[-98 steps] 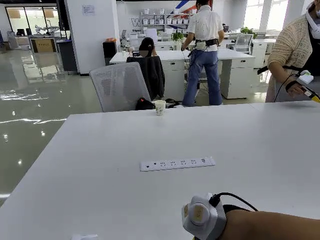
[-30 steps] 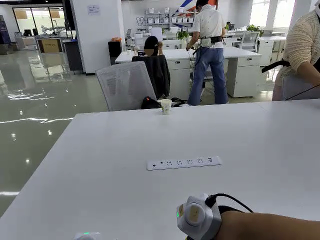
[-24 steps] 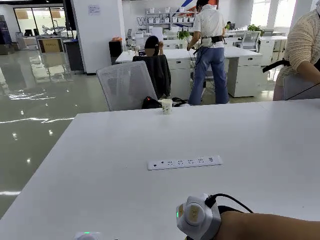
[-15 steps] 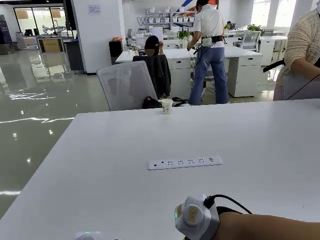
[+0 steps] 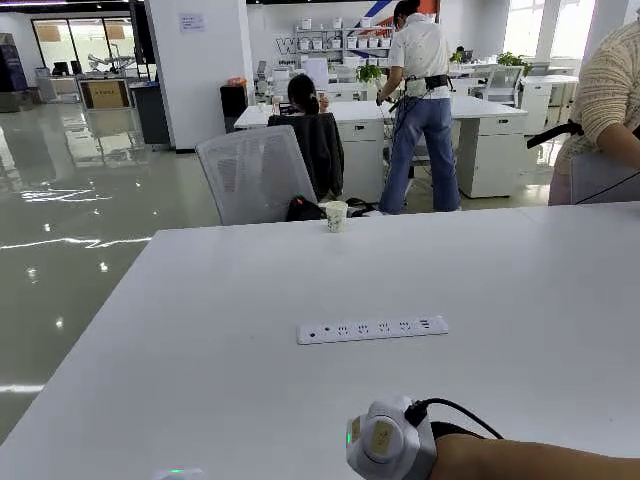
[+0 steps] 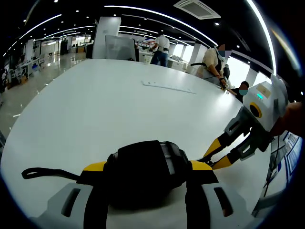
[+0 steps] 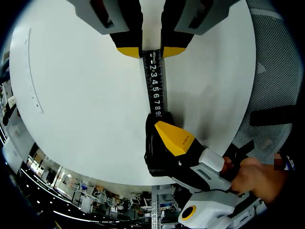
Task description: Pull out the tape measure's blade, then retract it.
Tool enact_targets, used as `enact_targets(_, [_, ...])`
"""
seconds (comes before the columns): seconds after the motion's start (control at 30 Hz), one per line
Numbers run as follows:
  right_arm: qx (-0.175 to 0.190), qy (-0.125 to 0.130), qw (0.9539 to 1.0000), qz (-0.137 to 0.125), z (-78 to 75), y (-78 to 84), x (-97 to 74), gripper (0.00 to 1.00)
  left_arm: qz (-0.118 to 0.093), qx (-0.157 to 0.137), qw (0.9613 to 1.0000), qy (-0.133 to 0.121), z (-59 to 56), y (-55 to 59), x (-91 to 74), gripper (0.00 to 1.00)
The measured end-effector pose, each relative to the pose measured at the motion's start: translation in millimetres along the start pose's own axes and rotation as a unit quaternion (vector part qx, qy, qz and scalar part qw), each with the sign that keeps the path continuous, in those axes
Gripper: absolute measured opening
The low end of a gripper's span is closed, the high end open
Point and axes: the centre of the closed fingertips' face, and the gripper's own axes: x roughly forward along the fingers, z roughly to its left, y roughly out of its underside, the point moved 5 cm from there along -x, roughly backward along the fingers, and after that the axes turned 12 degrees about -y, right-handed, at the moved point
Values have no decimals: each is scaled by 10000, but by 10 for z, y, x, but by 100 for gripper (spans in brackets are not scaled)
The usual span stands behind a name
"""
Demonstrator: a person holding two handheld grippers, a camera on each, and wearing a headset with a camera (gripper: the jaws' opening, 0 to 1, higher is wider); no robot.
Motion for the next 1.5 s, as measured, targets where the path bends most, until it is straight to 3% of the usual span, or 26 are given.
enact_targets(1.5, [48,-2,9997,-221,8,-138,93,11,16,-19,10000,20,0,2,-10,60])
